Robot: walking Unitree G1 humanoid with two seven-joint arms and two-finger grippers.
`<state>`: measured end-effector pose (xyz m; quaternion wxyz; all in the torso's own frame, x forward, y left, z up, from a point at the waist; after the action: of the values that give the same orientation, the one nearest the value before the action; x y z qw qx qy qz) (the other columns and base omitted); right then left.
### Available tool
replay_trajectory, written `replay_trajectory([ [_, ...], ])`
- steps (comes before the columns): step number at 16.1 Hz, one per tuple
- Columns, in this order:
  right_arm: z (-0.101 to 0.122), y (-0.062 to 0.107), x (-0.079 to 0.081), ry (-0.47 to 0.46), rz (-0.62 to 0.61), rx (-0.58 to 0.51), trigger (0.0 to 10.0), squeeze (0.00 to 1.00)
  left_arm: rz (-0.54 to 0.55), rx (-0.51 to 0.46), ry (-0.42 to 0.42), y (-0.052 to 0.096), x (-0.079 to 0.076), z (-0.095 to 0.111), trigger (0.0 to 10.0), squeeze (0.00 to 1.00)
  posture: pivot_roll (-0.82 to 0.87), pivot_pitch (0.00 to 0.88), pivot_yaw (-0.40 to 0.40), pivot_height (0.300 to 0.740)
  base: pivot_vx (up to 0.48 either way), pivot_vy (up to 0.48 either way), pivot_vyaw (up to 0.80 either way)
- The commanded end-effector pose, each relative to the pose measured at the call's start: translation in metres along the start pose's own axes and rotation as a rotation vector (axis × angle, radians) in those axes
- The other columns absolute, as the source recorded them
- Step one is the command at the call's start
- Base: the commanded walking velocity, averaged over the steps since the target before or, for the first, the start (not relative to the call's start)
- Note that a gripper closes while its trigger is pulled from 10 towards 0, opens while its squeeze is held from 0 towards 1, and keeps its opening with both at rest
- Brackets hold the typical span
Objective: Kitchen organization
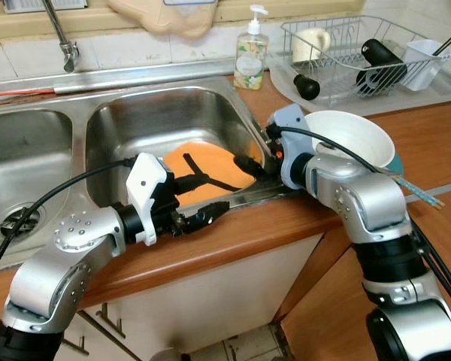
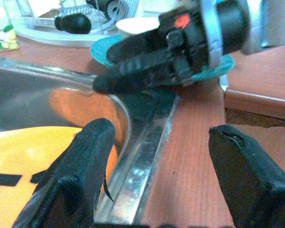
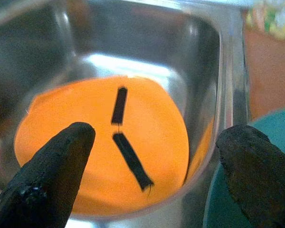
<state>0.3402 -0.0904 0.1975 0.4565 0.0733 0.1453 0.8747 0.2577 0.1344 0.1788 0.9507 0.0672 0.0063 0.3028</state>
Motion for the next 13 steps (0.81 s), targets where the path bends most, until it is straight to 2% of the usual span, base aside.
replay_trajectory([
  [1,0.017,0.01,-0.007,0.021,-0.019,-0.106,10.0,0.0,0.016,-0.017,-0.024,-0.001,0.004,0.006,10.0,0.0,-0.08,0.0,0.007,0.74,0.0,0.0,0.0],
  [2,0.035,0.024,-0.013,0.046,-0.039,-0.219,10.0,0.0,0.01,-0.024,-0.022,-0.003,0.003,0.006,10.0,0.0,-0.09,0.0,0.011,0.74,0.0,0.0,0.0],
  [3,0.038,0.027,-0.014,0.051,-0.044,-0.244,10.0,0.0,0.008,-0.025,-0.02,-0.003,0.002,0.006,10.0,0.0,-0.09,0.0,0.011,0.74,0.0,0.0,0.0],
  [5,0.052,0.044,-0.022,0.062,-0.095,-0.339,10.0,0.0,0.003,-0.029,-0.019,-0.004,0.002,0.007,10.0,0.0,-0.09,0.0,0.019,0.74,0.0,0.0,0.0],
  [7,0.064,0.075,-0.041,0.061,-0.205,-0.443,10.0,0.0,-0.009,-0.047,-0.004,-0.005,-0.001,0.008,10.0,0.0,-0.1,0.0,0.021,0.74,0.0,0.0,0.0],
  [8,0.065,0.08,-0.045,0.061,-0.228,-0.455,10.0,0.0,-0.011,-0.049,-0.002,-0.005,-0.001,0.008,10.0,0.0,-0.1,0.0,0.021,0.74,0.0,0.0,0.0],
  [10,0.059,0.108,-0.084,0.016,-0.45,-0.445,10.0,0.0,-0.032,-0.061,0.009,-0.007,-0.005,0.009,10.0,0.0,-0.12,0.0,0.026,0.74,0.0,0.0,0.0],
  [11,0.05,0.122,-0.109,-0.003,-0.591,-0.404,10.0,0.0,-0.048,-0.065,0.012,-0.009,-0.008,0.009,10.0,0.0,-0.12,0.0,0.026,0.74,0.0,0.0,0.0],
  [12,0.041,0.134,-0.128,-0.021,-0.702,-0.362,10.0,0.0,-0.056,-0.068,0.014,-0.01,-0.01,0.009,10.0,0.0,-0.12,0.0,0.025,0.74,0.0,0.0,0.0],
  [13,0.033,0.142,-0.139,-0.037,-0.771,-0.333,10.0,0.0,-0.06,-0.069,0.015,-0.011,-0.01,0.009,10.0,0.0,-0.12,0.0,0.024,0.74,0.0,0.0,0.0],
])
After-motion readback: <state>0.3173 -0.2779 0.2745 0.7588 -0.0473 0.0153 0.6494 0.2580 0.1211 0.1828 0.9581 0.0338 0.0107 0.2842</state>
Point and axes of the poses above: a point about 5 cm out from each wrist's last joint towards the gripper, its own y axis pointing back from the gripper into the wrist, its own z axis along the axis of the wrist's last joint, x = y × z, the point moved 1 cm from there along -y, pointing out of the wrist towards the gripper, and after that the axes turned 1 degree about -y, right-handed, at the moved point
